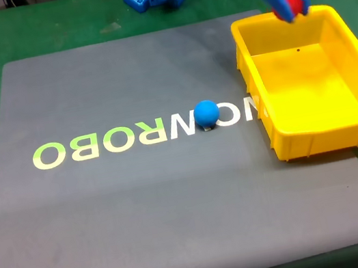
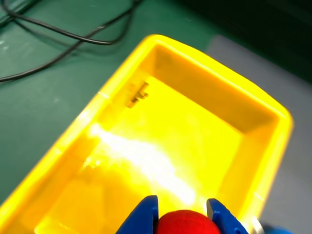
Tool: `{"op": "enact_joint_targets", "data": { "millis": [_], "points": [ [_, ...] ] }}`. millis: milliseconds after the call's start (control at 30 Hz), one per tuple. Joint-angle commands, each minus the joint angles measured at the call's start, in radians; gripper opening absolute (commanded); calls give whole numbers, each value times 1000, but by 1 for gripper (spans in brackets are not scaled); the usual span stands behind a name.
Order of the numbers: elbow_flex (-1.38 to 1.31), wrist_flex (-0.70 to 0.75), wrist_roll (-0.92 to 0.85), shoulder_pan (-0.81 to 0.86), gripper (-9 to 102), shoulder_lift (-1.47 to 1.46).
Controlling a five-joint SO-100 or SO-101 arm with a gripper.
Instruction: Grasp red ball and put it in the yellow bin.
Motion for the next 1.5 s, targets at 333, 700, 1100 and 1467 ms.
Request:
{"op": "enact_joint_targets", "data": {
  "millis": [333, 700, 1100, 1467],
  "points": [
    [-74, -67, -15, -26, 34, -57],
    [-6, 57, 40, 40, 33, 156],
    [799, 416, 5, 423, 5, 1078],
    [1282, 627, -66, 589, 0, 1626]
  ]
}}
